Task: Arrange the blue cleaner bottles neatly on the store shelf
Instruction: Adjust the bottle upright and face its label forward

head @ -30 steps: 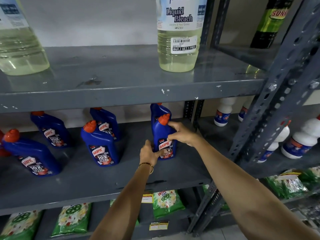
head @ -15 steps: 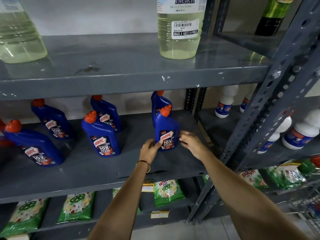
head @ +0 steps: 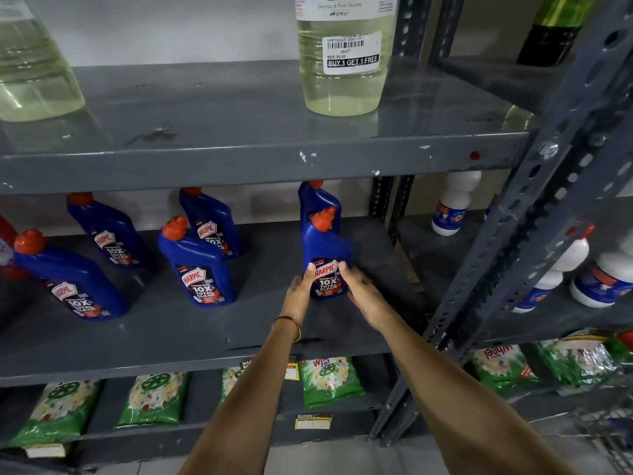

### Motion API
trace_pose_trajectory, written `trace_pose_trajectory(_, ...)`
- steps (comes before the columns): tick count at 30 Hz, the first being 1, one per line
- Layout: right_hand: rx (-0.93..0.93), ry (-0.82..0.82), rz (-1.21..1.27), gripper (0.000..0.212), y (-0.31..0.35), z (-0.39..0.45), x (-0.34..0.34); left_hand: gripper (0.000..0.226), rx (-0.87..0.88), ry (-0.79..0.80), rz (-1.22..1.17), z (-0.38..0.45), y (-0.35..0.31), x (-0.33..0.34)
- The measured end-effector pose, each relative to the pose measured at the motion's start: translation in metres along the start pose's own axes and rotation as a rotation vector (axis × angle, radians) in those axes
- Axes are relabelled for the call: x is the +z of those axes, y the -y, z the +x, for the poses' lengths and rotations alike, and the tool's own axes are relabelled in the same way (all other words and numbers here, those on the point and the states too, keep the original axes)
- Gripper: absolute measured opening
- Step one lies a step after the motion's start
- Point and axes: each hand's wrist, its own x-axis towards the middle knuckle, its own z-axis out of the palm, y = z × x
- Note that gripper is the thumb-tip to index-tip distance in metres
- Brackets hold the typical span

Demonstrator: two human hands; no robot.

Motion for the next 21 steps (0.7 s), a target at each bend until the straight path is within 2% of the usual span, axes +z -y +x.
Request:
trace_pose_trajectory(2, -0.019, -0.008, 0.016, 0.092, -0.002, 0.002, 0.002, 0.08, -0.003, -0.012, 0.008, 0.002, 0.004, -0.002)
trace_pose_trajectory(4, -0.036, -0.016, 0.048, 0.079, -0.004, 0.005, 0.0, 0.058, 0.025, -0.016, 0.019, 0.003, 0.008, 0.0)
trace_pose_trajectory(6, -0.039, -0.033, 0.056, 0.077, -0.006, 0.004, 0.0, 0.041, 0.052, -0.028, 0.04, 0.003, 0.011, 0.001)
trace_pose_trajectory(8, -0.05, -0.042, 0.06, 0.076, -0.009, -0.002, 0.0, 0.04, 0.07, -0.036, 0.037, 0.0, 0.014, 0.001)
trace_pose_trajectory(16, -0.09, -0.032, 0.066, 0.049, -0.021, -0.035, -0.001, 0.042, 0.073, -0.002, -0.01, -0.029, 0.025, 0.0)
trace_pose_trajectory(21, -0.118, -0.042, 0.056, 0.071, -0.032, -0.056, 0.002, 0.038, 0.083, -0.003, 0.014, -0.054, 0.031, 0.001)
